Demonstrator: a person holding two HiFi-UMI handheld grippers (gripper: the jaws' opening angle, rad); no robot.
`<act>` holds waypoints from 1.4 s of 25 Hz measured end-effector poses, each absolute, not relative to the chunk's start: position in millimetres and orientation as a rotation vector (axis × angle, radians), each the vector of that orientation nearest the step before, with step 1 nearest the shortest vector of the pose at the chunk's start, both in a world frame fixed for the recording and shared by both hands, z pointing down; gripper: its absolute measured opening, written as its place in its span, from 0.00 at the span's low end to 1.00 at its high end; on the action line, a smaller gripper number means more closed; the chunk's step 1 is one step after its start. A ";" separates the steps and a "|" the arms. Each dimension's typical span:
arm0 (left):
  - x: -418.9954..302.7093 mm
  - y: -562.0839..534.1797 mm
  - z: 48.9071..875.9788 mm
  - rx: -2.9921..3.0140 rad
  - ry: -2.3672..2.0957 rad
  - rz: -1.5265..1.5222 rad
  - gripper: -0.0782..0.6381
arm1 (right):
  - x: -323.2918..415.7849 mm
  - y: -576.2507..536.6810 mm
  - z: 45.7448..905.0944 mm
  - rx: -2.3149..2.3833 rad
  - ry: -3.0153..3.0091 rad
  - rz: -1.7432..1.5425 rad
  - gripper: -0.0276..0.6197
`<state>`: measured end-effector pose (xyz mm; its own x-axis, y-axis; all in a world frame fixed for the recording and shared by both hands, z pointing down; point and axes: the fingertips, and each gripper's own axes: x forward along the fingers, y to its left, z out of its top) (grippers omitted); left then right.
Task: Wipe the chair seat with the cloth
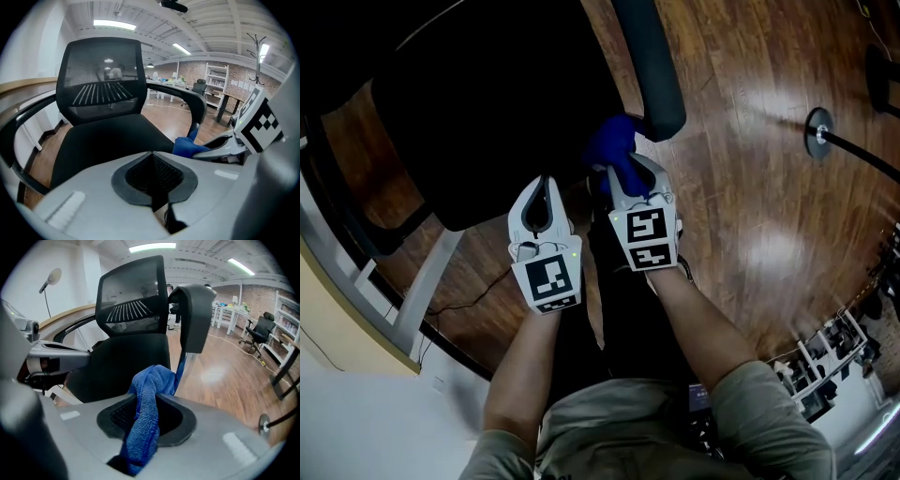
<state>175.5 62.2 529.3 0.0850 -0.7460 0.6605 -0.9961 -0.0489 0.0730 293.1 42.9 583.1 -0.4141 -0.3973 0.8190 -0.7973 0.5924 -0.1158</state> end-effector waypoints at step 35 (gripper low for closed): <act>108.4 85.1 397.3 1.788 -1.861 0.530 0.12 | 227.1 48.1 421.8 0.774 -2.220 0.482 0.19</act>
<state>108.4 85.1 397.3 -0.0110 -0.8005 0.5992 -0.9961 0.0609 0.0632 227.1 48.1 421.8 -0.5569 -0.3825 0.7372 -0.6537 0.7495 -0.1049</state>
